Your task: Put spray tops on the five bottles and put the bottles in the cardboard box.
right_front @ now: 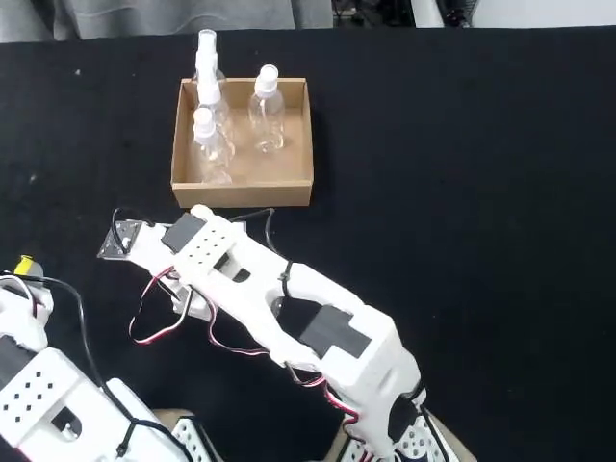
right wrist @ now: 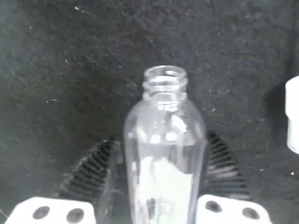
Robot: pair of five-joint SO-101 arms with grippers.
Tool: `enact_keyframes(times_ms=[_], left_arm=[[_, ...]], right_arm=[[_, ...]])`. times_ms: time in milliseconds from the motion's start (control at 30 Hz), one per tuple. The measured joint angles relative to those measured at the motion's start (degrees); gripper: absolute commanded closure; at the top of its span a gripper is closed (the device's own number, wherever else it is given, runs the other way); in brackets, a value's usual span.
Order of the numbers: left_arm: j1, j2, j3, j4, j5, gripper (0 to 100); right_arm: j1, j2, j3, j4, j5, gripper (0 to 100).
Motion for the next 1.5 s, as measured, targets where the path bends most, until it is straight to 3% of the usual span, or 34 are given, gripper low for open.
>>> enact_keyframes(times_ms=[333, 633, 1033, 1500], left_arm=[[0.0, 0.0, 0.0, 0.0, 0.0, 70], [0.0, 0.0, 0.0, 0.0, 0.0, 70], [1.5, 0.0, 0.0, 0.0, 0.0, 70], [4.2, 0.0, 2.1, -4.9, 0.0, 70]], right_arm=[[1.1, 0.0, 0.0, 0.0, 0.0, 97.3], [3.0, -1.5, 0.0, 7.9, 0.0, 98.7], [13.0, -17.0, 0.0, 18.1, 0.0, 98.7], [17.6, -38.1, 7.9, 20.7, 0.0, 98.7]])
